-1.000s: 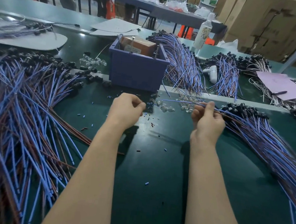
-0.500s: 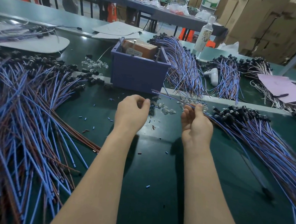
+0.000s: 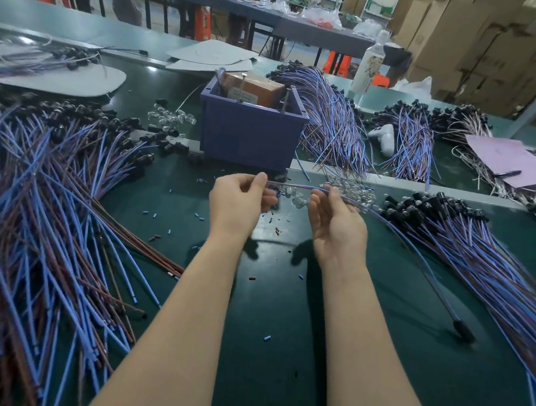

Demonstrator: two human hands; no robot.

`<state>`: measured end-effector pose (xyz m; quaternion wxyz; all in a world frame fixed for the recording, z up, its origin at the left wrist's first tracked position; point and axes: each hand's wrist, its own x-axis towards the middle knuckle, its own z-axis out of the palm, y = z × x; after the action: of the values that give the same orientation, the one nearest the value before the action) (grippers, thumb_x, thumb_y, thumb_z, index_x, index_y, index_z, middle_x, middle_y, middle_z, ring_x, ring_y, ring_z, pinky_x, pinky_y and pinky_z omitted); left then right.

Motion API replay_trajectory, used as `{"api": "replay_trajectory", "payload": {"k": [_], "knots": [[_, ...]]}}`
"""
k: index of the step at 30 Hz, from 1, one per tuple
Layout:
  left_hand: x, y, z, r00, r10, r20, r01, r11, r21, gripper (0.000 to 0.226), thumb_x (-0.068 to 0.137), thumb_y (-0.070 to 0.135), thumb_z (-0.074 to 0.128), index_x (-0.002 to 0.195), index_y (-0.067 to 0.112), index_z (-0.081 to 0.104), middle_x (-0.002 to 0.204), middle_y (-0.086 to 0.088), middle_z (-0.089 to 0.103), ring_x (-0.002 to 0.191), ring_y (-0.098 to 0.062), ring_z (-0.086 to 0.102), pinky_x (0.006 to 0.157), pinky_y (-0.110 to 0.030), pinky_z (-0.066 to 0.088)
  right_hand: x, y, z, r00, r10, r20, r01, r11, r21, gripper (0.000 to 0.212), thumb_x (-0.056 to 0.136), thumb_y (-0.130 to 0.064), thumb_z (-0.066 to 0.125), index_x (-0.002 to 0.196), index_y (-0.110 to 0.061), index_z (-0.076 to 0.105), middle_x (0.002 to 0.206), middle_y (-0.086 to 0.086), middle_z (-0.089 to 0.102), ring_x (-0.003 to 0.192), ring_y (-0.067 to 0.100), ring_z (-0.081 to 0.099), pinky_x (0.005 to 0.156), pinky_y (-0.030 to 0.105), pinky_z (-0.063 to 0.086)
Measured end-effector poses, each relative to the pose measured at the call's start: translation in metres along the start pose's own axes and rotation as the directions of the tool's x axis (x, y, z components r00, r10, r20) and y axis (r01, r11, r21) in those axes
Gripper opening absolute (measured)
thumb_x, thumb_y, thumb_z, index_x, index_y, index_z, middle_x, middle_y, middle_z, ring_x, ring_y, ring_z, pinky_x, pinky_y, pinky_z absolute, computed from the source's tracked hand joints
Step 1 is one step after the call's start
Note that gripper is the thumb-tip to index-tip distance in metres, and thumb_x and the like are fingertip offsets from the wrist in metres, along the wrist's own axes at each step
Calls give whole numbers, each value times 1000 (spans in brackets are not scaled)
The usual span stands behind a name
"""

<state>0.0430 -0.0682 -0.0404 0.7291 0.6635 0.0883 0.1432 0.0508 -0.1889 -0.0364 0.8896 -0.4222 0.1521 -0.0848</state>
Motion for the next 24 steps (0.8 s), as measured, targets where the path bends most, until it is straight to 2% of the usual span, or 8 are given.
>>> {"api": "replay_trajectory", "payload": {"k": [3,6,10,14,17,24], "knots": [[2,-5,-1,999,26,22,-30,979,199,34,95,23,56,62,14,62,51,7,59,39,0,50,62,-25,46,2,-1,-3,994,-103,-39,100,992,-82,23,97,-11,50,77,-6,58,50,-4,64,44,3,58,49,14,51],[1,-3,-1,997,10,73,-27,973,230,38,95,28,56,59,16,63,42,11,55,40,-3,47,61,-24,42,4,-1,-7,987,-139,-84,129,985,-114,24,97,-11,51,74,-7,56,47,-5,62,42,2,57,47,13,49],[0,1,0,993,-37,115,17,986,168,39,95,29,56,59,14,64,40,10,52,44,-7,43,55,-24,35,7,-1,-9,988,-109,-108,102,992,-76,24,97,-10,50,74,-5,55,45,-4,61,40,3,57,46,13,49],[-2,5,1,983,-118,139,110,992,63,37,94,26,57,62,10,63,40,11,49,35,-2,37,43,-14,31,9,0,-9,990,-77,-121,73,997,-36,24,97,-9,50,74,-3,55,45,-3,61,39,3,57,45,13,50],[-3,7,1,971,-177,159,183,983,-21,34,94,25,59,66,7,63,40,10,49,35,-1,36,42,-12,30,9,0,-8,990,-59,-124,58,998,-9,26,98,-8,49,73,-2,54,44,-2,61,38,4,57,45,14,49],[-3,7,1,959,-228,167,243,967,-74,30,93,23,60,68,6,64,42,10,50,35,-1,36,40,-10,31,9,0,-8,989,-64,-133,65,998,9,27,98,-7,48,72,-2,53,43,-2,61,38,4,57,44,13,49]]}}
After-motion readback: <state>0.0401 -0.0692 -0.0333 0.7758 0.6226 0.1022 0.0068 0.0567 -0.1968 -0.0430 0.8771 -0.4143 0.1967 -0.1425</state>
